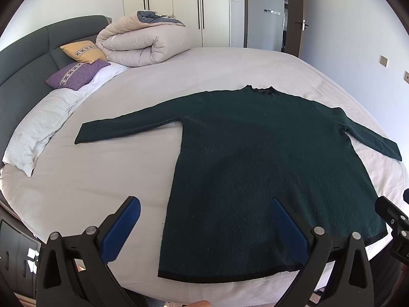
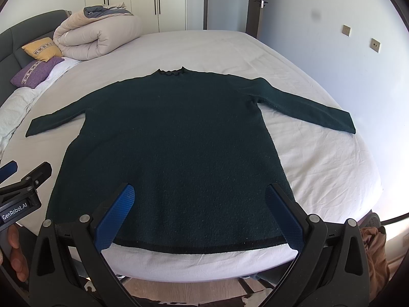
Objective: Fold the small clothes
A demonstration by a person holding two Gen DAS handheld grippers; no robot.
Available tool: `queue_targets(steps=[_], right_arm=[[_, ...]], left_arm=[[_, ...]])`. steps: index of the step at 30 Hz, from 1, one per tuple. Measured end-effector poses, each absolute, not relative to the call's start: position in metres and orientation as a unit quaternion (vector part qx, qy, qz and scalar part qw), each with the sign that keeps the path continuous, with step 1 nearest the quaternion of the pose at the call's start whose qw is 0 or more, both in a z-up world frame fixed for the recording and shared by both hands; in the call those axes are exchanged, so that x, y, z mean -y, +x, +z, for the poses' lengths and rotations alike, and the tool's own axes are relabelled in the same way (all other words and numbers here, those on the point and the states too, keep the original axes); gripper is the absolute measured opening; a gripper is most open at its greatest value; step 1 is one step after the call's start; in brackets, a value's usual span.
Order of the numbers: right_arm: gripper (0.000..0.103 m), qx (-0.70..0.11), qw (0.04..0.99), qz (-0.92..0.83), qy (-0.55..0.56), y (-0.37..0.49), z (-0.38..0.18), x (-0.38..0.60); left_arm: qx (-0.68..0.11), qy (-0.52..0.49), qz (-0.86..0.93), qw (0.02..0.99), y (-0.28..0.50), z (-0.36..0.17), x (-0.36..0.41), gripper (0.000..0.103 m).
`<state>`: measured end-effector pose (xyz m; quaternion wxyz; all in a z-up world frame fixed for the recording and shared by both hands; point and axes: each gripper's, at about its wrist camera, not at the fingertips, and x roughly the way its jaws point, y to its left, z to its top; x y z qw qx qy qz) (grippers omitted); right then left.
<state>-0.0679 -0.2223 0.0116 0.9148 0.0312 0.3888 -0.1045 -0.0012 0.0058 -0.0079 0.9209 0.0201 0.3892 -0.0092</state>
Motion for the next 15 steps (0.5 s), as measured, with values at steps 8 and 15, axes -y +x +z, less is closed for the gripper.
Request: queue_targets(steps=[8, 15], right_arm=[[0.103, -0.391, 0.914, -0.105, 0.031, -0.0686, 0.008, 0.2207], [0.103, -0.393, 0.913, -0.104, 0.03, -0.0673, 0.0068, 0.2173]], left_arm=[[-0.39, 0.02, -0.009, 0.921, -0.0011, -0.0083, -0.0054, 0.103], [-0.39, 0.02, -0.009, 0.92, -0.0007, -0.0085, -0.0049, 0.103]])
